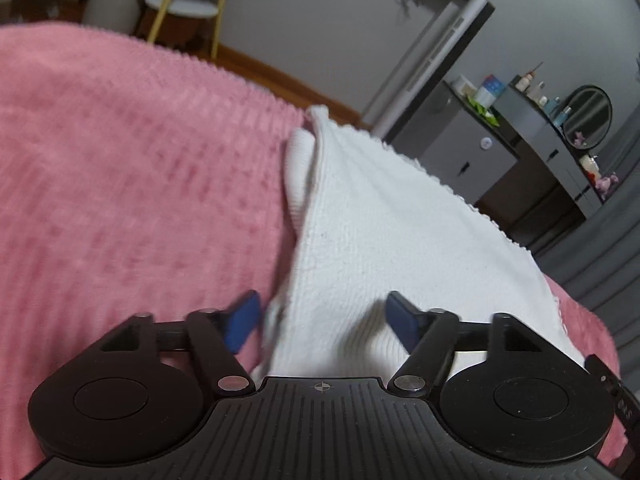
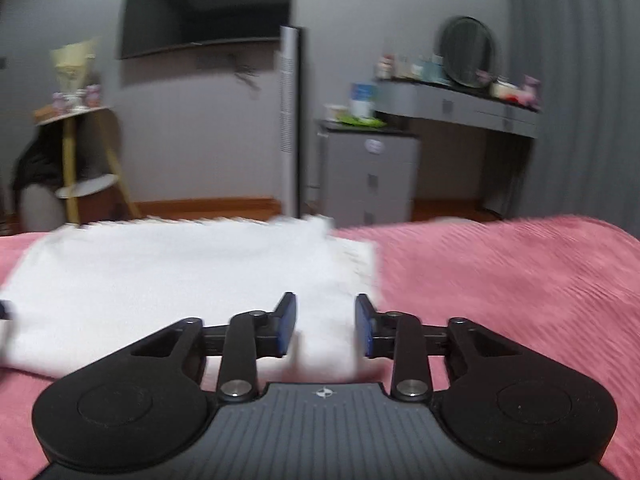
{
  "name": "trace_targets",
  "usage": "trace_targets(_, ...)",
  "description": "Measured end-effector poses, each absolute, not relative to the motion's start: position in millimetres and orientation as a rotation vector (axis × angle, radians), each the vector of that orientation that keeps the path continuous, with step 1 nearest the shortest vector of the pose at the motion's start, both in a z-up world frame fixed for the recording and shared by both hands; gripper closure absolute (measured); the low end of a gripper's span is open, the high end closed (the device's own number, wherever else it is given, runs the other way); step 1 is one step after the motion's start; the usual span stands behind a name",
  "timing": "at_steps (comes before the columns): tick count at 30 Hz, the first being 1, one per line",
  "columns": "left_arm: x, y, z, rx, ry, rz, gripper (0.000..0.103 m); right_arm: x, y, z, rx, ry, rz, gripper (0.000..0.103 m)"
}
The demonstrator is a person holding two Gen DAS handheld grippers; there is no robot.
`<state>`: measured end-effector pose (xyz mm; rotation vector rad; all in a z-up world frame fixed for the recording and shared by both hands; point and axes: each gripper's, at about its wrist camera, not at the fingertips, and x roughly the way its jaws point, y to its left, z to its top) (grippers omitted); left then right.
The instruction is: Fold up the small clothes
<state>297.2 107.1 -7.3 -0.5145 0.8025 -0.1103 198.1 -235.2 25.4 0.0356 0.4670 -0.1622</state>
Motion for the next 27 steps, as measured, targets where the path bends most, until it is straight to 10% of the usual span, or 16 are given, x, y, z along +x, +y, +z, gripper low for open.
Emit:
trace_targets(5,316,111,-15,-0.658,0.789,-0.142,0.024,212,-196,15,0.075,0.491,0.035,0.092)
trace_targets(15,341,130,-33,-0.828,0.835,-0.17,0.073,212,-183,-19,0.118,0.541,0.086,0.093)
trace_targets(27,347,62,59,-0.581,0.766,-0.249,0.079,219,-177,-25,0.1,0.549,0.125,0.093)
